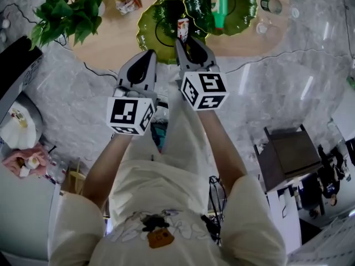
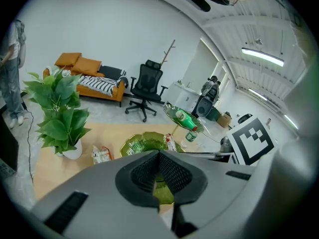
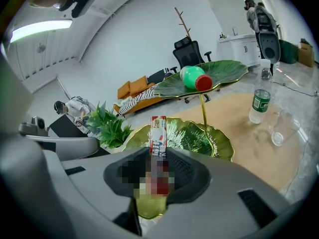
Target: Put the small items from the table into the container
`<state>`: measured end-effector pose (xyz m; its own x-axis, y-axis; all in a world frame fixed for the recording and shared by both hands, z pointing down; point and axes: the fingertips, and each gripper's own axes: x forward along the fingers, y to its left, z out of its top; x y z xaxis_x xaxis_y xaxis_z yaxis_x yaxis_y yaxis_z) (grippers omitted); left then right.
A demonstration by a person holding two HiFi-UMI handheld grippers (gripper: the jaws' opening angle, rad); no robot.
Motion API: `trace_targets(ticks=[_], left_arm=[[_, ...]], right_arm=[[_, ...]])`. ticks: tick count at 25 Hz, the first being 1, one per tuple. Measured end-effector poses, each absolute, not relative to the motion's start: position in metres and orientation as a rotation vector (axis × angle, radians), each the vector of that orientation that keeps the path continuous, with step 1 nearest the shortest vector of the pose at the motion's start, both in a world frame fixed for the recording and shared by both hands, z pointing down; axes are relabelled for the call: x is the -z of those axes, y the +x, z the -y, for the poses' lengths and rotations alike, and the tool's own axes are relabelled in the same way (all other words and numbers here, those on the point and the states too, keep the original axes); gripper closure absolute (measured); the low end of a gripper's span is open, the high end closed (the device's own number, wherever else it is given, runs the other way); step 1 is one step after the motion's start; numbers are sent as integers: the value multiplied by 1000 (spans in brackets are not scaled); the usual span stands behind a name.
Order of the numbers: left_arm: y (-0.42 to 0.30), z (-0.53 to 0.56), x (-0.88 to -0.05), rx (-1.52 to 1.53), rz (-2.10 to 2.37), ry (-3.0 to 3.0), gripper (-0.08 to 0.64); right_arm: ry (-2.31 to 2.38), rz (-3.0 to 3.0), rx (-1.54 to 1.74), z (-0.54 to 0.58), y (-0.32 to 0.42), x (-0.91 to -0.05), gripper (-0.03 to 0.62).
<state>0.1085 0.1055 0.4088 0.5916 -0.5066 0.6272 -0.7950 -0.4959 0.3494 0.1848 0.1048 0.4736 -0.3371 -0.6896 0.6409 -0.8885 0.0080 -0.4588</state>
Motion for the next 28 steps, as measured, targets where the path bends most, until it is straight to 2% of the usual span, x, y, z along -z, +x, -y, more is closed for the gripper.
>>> trace_targets(ticks=[4,9,28], left_arm=[[110,-104,-411,-600,1018,2203,552],[106,-103,-413,-613,1016,2200,552],[104,-102,-413,-599,1022,2203,552]], right_arm=[[1666,2013,-1209,-100,190,-481,483],[1634,1968,-1024,-99,189,-485,483],[1630,1935,-1037,-107,190,-488,483]])
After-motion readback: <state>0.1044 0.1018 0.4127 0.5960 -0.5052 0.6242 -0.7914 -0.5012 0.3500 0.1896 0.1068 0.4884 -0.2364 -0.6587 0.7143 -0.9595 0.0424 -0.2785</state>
